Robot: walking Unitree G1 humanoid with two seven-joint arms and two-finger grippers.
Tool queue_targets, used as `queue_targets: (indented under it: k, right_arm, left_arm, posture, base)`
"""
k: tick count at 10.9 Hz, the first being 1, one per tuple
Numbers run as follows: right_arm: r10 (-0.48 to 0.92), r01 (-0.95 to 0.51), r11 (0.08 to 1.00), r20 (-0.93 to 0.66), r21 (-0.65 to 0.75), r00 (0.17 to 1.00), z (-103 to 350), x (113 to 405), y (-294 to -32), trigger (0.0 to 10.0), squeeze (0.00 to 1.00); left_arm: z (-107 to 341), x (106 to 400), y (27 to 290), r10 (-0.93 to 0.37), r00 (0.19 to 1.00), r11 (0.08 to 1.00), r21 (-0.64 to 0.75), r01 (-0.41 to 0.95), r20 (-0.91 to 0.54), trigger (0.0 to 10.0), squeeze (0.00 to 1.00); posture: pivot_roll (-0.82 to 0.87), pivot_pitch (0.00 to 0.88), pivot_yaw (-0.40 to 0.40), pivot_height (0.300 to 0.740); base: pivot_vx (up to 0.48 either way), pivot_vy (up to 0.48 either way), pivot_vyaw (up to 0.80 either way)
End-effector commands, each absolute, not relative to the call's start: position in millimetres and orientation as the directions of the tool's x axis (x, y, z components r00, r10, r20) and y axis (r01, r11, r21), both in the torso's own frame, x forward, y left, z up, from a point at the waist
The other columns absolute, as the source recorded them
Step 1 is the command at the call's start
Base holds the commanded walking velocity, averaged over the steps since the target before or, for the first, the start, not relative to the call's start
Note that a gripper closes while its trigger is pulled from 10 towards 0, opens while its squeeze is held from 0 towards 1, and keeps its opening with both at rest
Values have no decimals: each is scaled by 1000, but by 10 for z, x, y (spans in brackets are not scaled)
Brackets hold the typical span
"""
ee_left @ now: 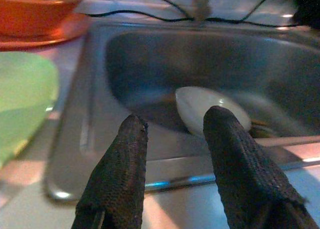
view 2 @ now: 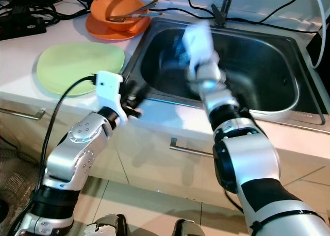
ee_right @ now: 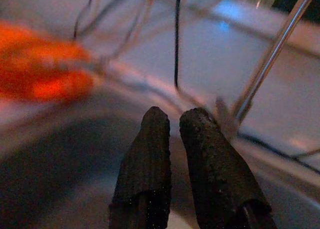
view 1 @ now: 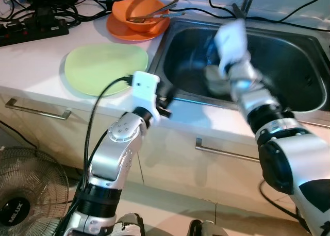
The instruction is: Kitchen organization
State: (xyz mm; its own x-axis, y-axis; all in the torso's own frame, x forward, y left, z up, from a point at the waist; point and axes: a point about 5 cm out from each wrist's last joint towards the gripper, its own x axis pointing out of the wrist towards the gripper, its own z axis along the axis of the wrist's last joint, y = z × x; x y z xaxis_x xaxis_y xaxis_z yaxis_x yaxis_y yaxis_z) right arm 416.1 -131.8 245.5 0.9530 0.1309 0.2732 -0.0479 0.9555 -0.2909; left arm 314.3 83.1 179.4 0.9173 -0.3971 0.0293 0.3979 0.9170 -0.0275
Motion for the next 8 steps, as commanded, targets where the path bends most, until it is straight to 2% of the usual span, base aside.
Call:
queue_targets:
  k: [1, 3, 4, 6, 7, 8]
  right_arm:
    - [143, -63, 969, 336, -239, 931, 2508, 4130, -1315, 10000, 0]
    - [136, -98, 990, 489, -102, 862, 2517, 3926, -1360, 10000, 0]
    - [116, -123, 992, 516, -21, 848, 2432, 3753, -1367, 10000, 0]
    - [128, -169, 985, 492, 41, 861, 2168, 3519, -1315, 10000, 0]
    - [119, -173, 981, 429, 88, 896, 1996, 3448, -1286, 10000, 0]
    - [127, -193, 971, 383, 140, 915, 1927, 3393, -1238, 10000, 0]
  left_arm:
    - [1831, 3169, 853, -366, 929, 930, -4, 367, 59, 10000, 0]
    - [1880, 3188, 900, -297, 944, 955, 51, 293, 143, 10000, 0]
    - [1911, 3203, 944, -278, 943, 959, 115, 260, 185, 10000, 0]
    - [1932, 3207, 956, -271, 942, 959, 142, 246, 195, 10000, 0]
    - [1939, 3216, 1002, -258, 949, 958, 175, 227, 184, 10000, 0]
    - [1966, 3229, 1060, -246, 954, 948, 248, 200, 172, 10000, 0]
  posture:
    - [148, 113, -14, 740]
    - [114, 123, -10, 740]
    - [100, 124, -10, 740]
    - [84, 128, -8, 740]
    - [81, 125, -7, 740]
    - [84, 126, -8, 740]
  base:
    - [0, 0, 0]
    - [0, 0, 0]
    - [0, 0, 0]
    - [0, 0, 0]
    - [0, 0, 0]
    - [0, 0, 0]
